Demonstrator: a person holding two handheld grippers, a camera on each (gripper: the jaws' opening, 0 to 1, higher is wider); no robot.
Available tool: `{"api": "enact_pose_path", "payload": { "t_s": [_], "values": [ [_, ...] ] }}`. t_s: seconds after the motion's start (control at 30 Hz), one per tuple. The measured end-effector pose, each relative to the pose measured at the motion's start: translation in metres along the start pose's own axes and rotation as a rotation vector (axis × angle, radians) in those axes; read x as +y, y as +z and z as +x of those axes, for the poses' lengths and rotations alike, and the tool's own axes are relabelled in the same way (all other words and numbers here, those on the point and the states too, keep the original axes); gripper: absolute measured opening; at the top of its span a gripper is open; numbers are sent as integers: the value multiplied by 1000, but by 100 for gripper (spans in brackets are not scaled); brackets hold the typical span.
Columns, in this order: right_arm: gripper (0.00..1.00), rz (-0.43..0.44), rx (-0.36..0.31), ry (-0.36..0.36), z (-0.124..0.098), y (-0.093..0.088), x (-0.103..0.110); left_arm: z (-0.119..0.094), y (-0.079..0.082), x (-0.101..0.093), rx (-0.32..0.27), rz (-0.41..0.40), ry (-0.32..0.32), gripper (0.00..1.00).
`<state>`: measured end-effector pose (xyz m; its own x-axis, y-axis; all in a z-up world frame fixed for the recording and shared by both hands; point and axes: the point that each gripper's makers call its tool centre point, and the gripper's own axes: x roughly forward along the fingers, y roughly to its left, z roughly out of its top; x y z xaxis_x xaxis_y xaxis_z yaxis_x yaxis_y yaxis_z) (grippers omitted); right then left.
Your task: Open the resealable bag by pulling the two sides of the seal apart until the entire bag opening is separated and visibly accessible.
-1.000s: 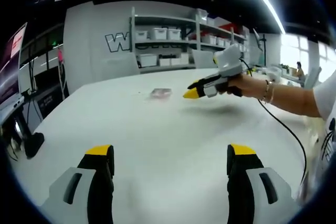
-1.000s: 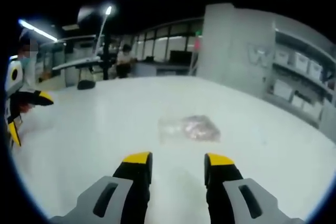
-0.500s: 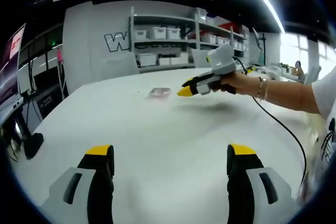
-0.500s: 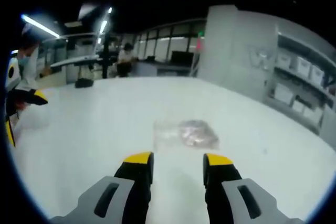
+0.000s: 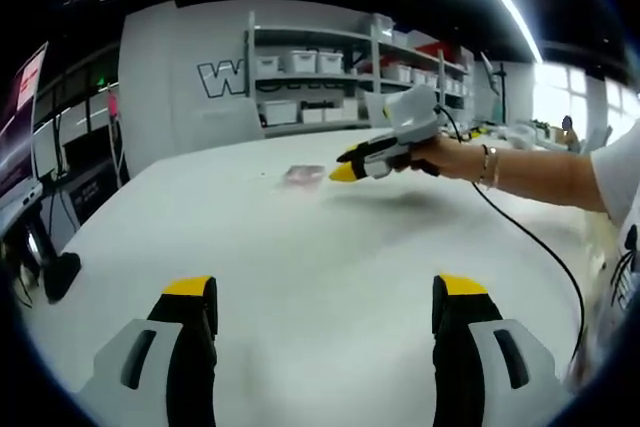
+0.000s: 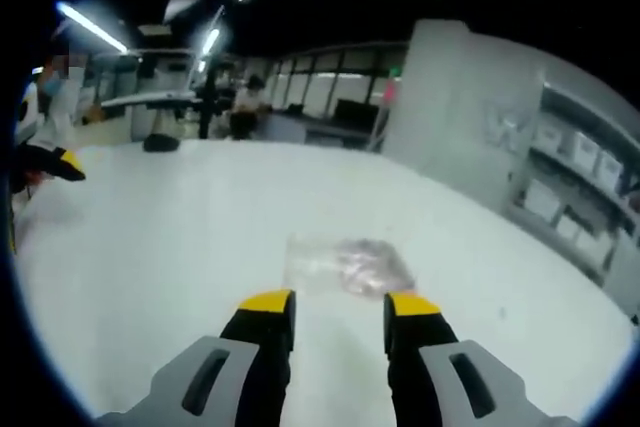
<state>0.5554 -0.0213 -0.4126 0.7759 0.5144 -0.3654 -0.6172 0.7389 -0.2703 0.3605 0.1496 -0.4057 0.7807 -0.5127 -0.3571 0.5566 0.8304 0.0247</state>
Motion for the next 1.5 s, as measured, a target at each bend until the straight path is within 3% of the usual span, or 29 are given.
{"api": "enact_pose_path", "payload": {
  "t_s": [0.27, 0.6, 0.77, 0.87, 0.93, 1.27, 1.37, 1.5],
  "values": [
    [30, -108, 19, -32, 5, -2, -10, -1, 1, 1, -4, -1, -1, 87],
    [28, -459, 17, -29, 13, 4, -2, -1, 2, 2, -11, -4, 4, 87],
    [28, -515, 14, -20, 17, 3, 2, -1, 3, 3, -13, -5, 8, 87],
    [28, -677, 35, -26, 20, 0, 2, 0, 3, 4, -14, -6, 11, 87],
    [28, -737, 30, -10, 21, -1, 7, 1, 3, 5, -13, -8, 13, 87],
    [28, -759, 24, -5, 27, -4, 10, 4, 3, 6, -12, -11, 12, 87],
    [28, -801, 23, 2, 29, -2, 13, 3, 2, 8, -11, -13, 16, 87],
    [27, -938, 28, 12, 32, 1, 19, 3, 2, 9, -14, -15, 18, 87]
  ]
}}
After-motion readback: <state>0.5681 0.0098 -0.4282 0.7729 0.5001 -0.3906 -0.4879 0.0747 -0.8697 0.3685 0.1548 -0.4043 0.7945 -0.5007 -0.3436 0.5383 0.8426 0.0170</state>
